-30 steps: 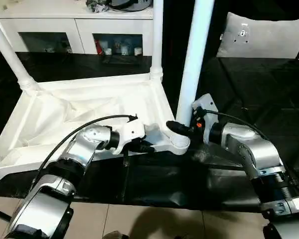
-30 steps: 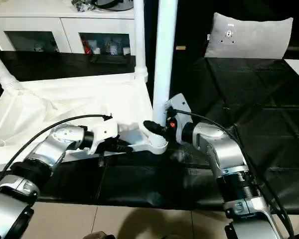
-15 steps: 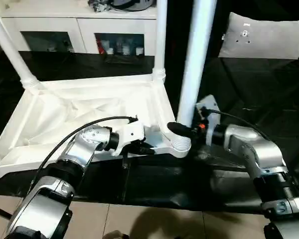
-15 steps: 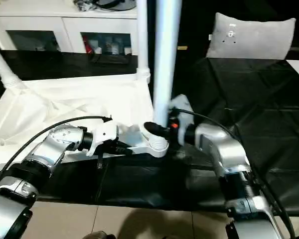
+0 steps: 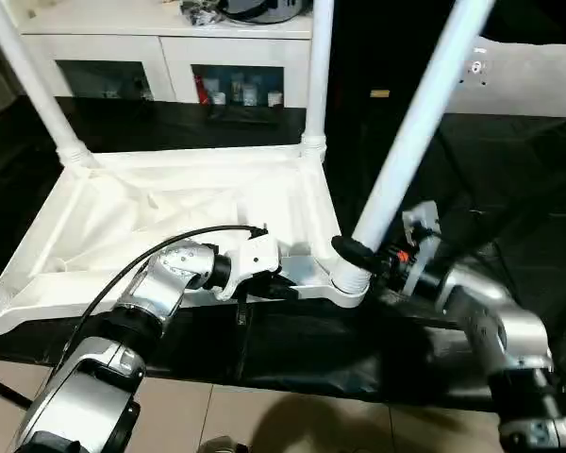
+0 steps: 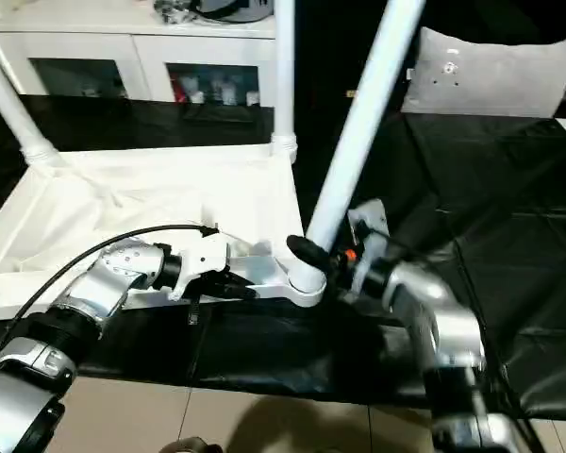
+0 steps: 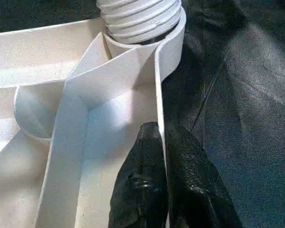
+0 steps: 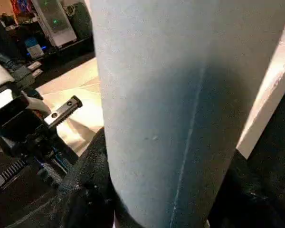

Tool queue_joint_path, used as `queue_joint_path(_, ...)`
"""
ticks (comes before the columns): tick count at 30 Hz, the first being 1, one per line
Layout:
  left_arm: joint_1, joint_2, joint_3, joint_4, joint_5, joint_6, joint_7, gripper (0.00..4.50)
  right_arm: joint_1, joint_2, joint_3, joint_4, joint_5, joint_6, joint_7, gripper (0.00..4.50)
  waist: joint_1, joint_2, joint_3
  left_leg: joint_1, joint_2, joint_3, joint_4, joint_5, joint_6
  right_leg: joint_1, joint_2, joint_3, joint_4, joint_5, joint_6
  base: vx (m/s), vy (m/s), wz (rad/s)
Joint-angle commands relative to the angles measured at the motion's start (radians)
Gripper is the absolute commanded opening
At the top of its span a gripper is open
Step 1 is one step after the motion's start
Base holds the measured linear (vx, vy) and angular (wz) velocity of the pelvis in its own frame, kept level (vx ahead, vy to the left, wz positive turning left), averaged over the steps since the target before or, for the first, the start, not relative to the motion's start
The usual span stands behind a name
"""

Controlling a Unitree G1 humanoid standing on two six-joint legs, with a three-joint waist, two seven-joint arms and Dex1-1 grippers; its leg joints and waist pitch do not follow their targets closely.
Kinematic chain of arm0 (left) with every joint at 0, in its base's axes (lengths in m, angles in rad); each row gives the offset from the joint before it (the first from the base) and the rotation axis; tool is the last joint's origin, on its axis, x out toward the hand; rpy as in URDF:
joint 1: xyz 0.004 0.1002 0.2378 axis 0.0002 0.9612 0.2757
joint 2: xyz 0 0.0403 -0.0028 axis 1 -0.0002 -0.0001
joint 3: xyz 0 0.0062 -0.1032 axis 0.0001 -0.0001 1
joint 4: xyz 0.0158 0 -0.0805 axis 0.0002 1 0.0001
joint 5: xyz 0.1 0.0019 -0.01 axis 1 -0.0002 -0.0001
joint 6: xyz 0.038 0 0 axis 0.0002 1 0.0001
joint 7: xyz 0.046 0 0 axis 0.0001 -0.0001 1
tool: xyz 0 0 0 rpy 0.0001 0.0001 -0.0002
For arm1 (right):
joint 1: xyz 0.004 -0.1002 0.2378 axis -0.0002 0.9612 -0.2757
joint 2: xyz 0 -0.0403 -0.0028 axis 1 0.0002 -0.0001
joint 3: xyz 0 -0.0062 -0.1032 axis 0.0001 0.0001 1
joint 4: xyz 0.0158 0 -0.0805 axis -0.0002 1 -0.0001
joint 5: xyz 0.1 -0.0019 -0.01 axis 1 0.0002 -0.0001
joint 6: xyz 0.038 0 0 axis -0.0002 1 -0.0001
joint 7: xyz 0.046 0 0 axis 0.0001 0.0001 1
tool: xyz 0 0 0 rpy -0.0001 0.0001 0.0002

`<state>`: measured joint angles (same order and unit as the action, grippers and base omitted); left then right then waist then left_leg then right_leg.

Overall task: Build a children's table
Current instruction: Insert table leg to table base

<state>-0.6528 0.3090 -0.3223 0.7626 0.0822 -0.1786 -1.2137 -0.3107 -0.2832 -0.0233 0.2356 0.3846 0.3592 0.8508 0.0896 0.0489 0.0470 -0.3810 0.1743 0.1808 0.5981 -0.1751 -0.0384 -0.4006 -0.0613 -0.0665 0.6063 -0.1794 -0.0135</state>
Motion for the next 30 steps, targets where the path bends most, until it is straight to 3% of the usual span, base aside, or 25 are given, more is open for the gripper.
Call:
queue_joint_path(1, 0.016, 0.002, -0.022, 0.011, 0.014, -0.009, -0.004, 0.0, 0.042, -0.01, 0.053, 0.021, -0.058, -0.005, -0.002, 1.9, -0.001, -0.001, -0.059, 0.022, 0.06, -0.027, -0.078, -0.294, 0.008, 0.04, -0.094, 0.051, -0.093, -0.343, -0.181, 0.0, 0.0, 0.0)
queue_joint_path(10, 0.022, -0.002, -0.024, 0.009, 0.018, -0.011, 0.001, 0.0, 0.063, -0.04, 0.094, 0.021, -0.119, -0.074, 0.001, 1.9, -0.004, -0.004, -0.056, 0.024, 0.06, -0.028, -0.08, -0.316, 0.012, 0.04, -0.094, 0.051, -0.097, -0.373, -0.176, 0.0, 0.0, 0.0)
queue_joint_path(11, 0.024, -0.002, -0.024, 0.006, 0.018, -0.009, 0.002, 0.0, 0.064, -0.045, 0.102, 0.023, -0.128, -0.082, 0.001, 1.9, -0.004, -0.008, -0.055, 0.024, 0.059, -0.028, -0.08, -0.317, 0.011, 0.04, -0.096, 0.052, -0.099, -0.389, -0.172, 0.0, 0.0, 0.0)
queue_joint_path(17, 0.041, 0.0, -0.026, -0.015, 0.016, -0.004, 0.003, 0.0, 0.069, -0.064, 0.134, 0.025, -0.159, -0.103, 0.012, 1.9, -0.01, -0.008, -0.048, 0.039, 0.06, -0.03, -0.089, -0.365, 0.006, 0.039, -0.098, 0.05, -0.117, -0.499, -0.141, 0.0, 0.0, 0.0)
queue_joint_path(21, 0.052, 0.004, -0.029, -0.025, 0.017, -0.004, 0.0, 0.0, 0.05, -0.075, 0.168, 0.046, -0.19, -0.105, 0.023, 1.9, -0.012, -0.01, -0.05, 0.035, 0.061, -0.029, -0.091, -0.34, 0.009, 0.042, -0.096, 0.053, -0.111, -0.441, -0.155, 0.0, 0.0, 0.0)
queue_joint_path(25, 0.059, 0.009, -0.031, -0.036, 0.018, -0.004, -0.001, 0.0, 0.049, -0.085, 0.19, 0.042, -0.202, -0.105, 0.035, 1.9, -0.015, -0.015, -0.049, 0.038, 0.06, -0.03, -0.091, -0.356, 0.009, 0.041, -0.098, 0.053, -0.115, -0.484, -0.145, 0.0, 0.0, 0.0)
queue_joint_path(30, 0.068, 0.016, -0.031, -0.062, 0.013, 0.005, -0.005, 0.0, 0.054, -0.096, 0.208, 0.042, -0.208, -0.103, 0.047, 1.9, -0.018, -0.014, -0.05, 0.037, 0.062, -0.03, -0.094, -0.353, 0.008, 0.041, -0.096, 0.054, -0.114, -0.462, -0.145, 0.0, 0.0, 0.0)
